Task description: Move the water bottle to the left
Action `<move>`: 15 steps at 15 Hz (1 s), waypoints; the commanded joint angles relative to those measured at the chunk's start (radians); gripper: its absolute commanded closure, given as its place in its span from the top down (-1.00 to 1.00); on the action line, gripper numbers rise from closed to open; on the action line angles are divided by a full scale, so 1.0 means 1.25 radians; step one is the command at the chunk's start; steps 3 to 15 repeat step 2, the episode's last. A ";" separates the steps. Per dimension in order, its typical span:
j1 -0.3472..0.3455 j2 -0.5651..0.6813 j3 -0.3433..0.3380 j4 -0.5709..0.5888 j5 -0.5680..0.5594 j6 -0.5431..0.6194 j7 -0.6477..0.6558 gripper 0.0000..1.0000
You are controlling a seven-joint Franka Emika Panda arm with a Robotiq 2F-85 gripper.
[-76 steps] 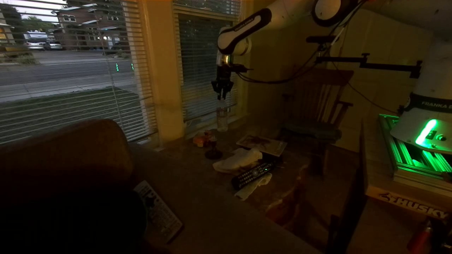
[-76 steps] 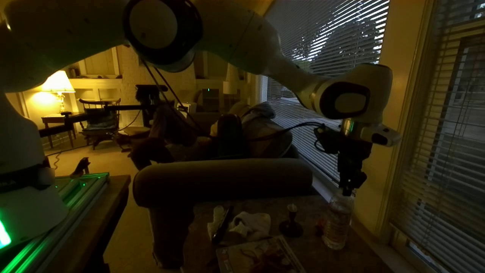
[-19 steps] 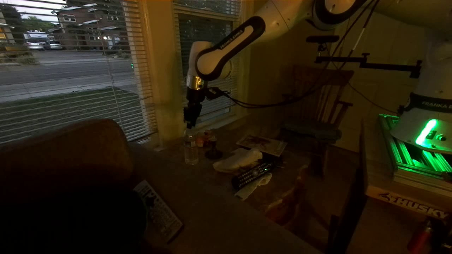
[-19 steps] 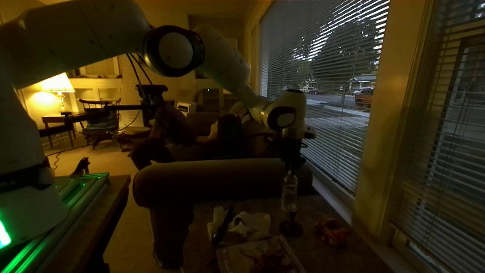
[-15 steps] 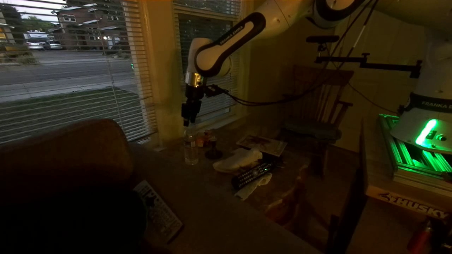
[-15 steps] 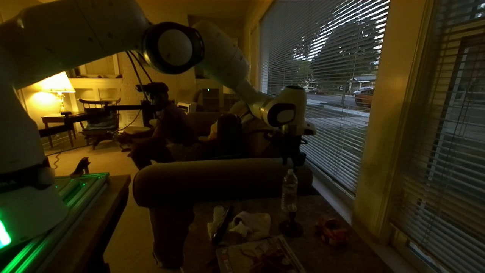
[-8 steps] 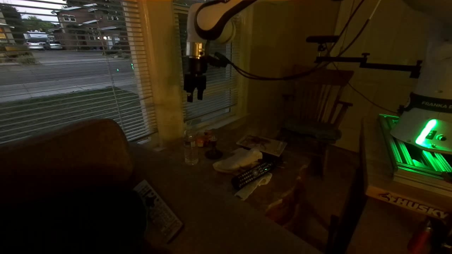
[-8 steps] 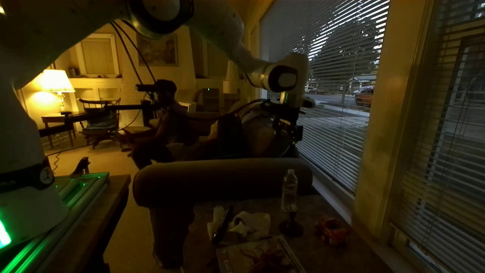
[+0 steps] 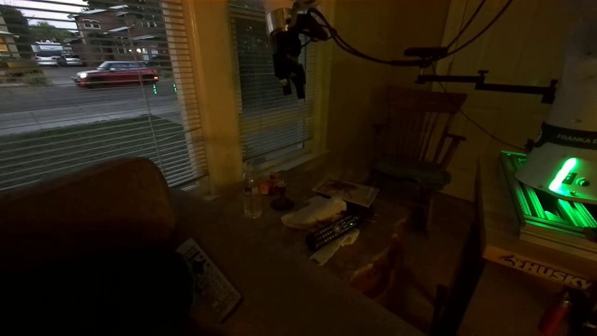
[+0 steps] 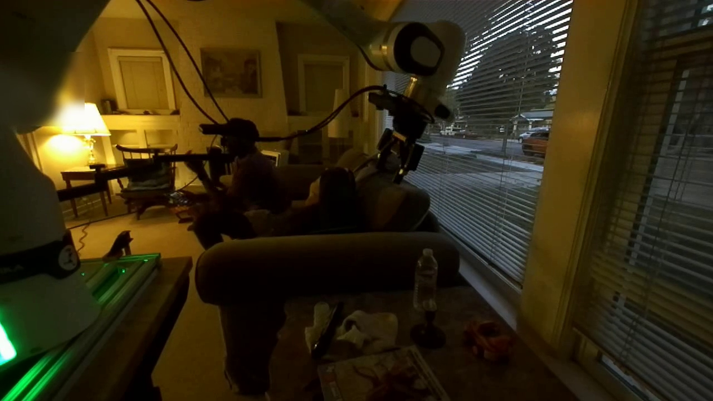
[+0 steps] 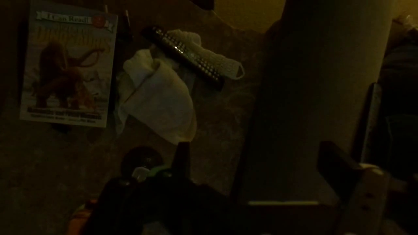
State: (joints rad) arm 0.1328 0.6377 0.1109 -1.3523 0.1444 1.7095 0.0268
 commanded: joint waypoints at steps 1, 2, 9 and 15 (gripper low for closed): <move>-0.003 -0.006 0.001 -0.004 0.004 -0.004 -0.001 1.00; -0.004 -0.007 0.002 -0.008 0.006 -0.004 -0.002 1.00; -0.004 -0.007 0.002 -0.008 0.006 -0.004 -0.002 1.00; -0.004 -0.007 0.002 -0.008 0.006 -0.004 -0.002 1.00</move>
